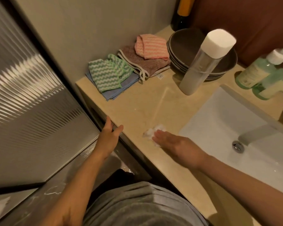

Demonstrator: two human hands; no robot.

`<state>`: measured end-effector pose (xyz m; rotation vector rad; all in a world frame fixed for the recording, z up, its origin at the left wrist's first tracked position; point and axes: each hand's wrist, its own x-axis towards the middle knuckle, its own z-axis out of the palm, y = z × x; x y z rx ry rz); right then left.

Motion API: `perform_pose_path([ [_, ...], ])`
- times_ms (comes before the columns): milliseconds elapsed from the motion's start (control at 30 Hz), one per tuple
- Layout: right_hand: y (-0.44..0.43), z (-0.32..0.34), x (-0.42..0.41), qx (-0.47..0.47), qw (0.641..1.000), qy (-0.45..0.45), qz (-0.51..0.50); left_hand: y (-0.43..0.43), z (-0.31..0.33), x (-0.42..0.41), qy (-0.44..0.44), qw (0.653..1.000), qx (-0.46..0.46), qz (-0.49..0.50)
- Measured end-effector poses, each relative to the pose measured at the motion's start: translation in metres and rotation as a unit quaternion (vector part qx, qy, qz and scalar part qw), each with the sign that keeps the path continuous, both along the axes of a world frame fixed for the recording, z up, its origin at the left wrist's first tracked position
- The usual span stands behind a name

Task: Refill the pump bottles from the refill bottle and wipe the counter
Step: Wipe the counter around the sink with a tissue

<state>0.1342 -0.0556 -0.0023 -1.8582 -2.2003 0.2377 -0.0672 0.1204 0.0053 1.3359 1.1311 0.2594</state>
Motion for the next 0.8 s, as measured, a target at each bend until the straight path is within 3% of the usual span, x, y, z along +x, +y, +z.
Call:
perform_pose_path([
  [167, 0.006, 0.008, 0.062, 0.012, 0.987, 0.003, -0.161, 0.001, 0.000, -0.004, 0.015, 1.000, 0.005, -0.015],
  [267, 0.024, 0.013, 0.056, -0.003, 0.944, 0.051, -0.325, -0.003, 0.003, -0.002, 0.000, 1.000, 0.000, -0.005],
  [333, 0.036, 0.013, 0.027, 0.015, 0.929, 0.047, -0.367, -0.006, 0.006, -0.001, -0.003, 1.000, -0.003, 0.007],
  [467, 0.037, 0.002, -0.032, 0.022, 0.963, 0.072, -0.259, -0.010, 0.010, 0.001, 0.011, 1.000, 0.008, 0.018],
  [600, 0.006, 0.001, -0.070, -0.008, 0.993, 0.085, -0.085, -0.012, 0.015, 0.005, 0.028, 0.999, 0.010, 0.033],
  [667, -0.014, 0.002, -0.060, -0.016, 0.995, 0.096, -0.006, -0.012, 0.014, 0.004, 0.037, 0.999, 0.008, 0.032],
  [800, -0.037, 0.000, -0.009, -0.014, 0.994, 0.035, 0.102, -0.011, 0.015, 0.004, 0.040, 0.999, 0.002, 0.035],
])
